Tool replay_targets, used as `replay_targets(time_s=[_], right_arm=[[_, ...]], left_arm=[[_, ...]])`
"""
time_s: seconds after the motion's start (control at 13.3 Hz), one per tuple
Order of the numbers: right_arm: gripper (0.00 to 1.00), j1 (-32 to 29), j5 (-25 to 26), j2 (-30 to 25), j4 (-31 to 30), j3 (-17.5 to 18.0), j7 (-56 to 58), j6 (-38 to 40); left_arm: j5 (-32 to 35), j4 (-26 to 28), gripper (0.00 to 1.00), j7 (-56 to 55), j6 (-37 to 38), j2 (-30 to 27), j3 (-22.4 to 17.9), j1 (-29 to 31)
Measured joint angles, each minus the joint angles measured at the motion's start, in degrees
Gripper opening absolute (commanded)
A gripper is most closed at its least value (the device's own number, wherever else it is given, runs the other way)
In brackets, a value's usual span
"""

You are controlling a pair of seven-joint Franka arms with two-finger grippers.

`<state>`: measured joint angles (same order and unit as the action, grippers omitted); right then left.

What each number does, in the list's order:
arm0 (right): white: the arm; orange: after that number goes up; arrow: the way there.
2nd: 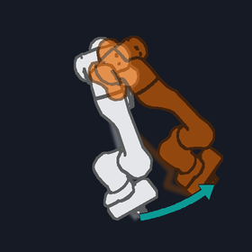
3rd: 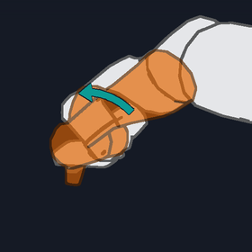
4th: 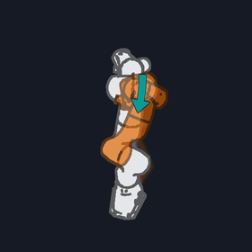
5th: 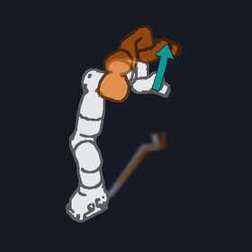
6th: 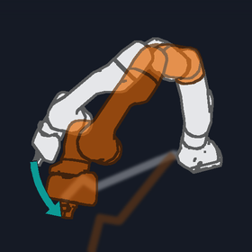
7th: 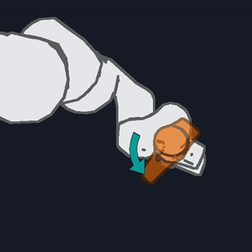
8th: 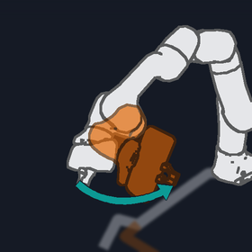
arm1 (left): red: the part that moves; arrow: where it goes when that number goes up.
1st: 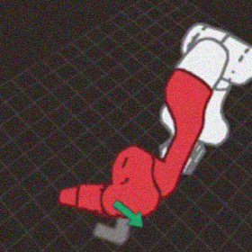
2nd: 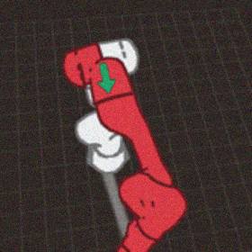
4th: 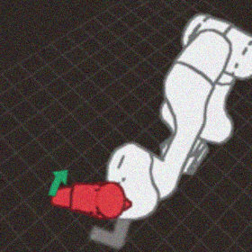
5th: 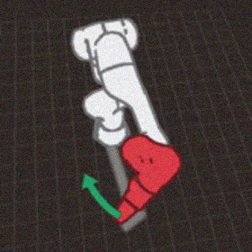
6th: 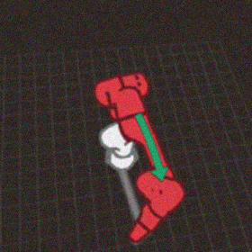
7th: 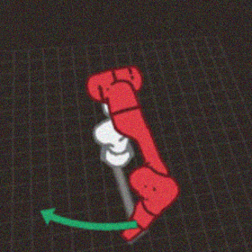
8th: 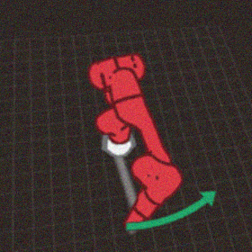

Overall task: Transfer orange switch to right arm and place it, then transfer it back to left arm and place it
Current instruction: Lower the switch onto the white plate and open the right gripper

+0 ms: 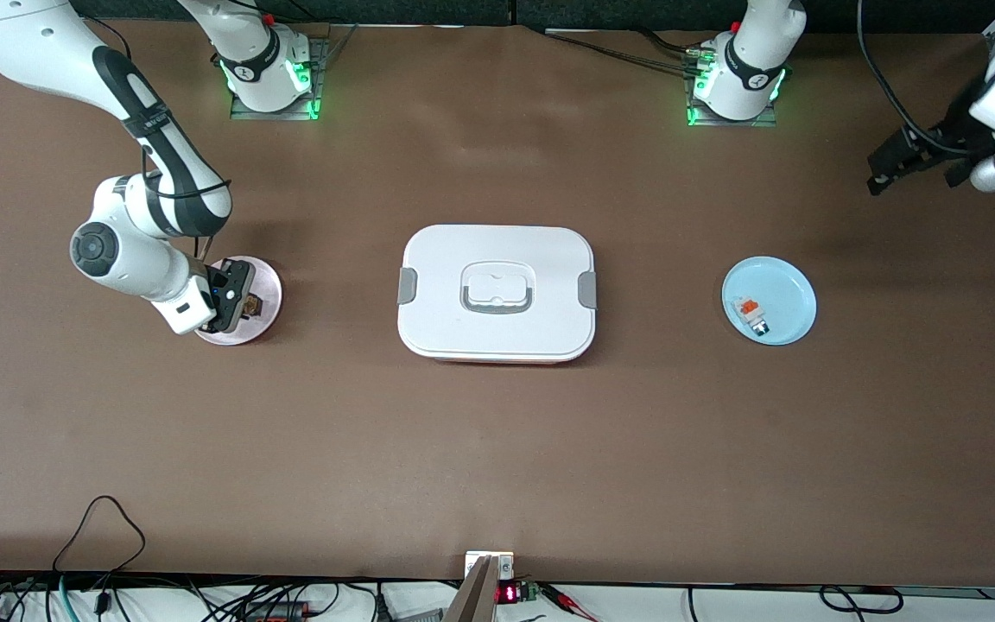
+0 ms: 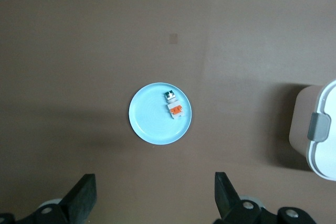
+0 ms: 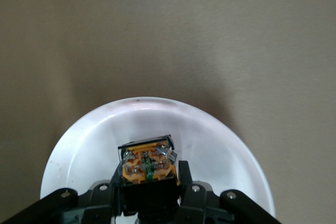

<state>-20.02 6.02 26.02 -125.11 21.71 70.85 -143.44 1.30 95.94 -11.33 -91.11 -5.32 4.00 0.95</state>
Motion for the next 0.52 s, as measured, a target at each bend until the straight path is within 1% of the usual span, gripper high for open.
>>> replay_targets(time_s=[0.22, 0.52], right_arm=[[0.25, -0.1, 0.0, -0.3, -1.8, -0.1, 3.3, -1.5], [0.25, -2.0, 0.0, -0.7, -2.5, -0.3, 7.5, -1.5]], left_arm=[[0.0, -1.4, 0.99, -0.5, 0.1, 2.8, -0.3, 0.3], [0.0, -2.1, 0.99, -0.6, 0.3, 3.5, -0.3, 0.3]])
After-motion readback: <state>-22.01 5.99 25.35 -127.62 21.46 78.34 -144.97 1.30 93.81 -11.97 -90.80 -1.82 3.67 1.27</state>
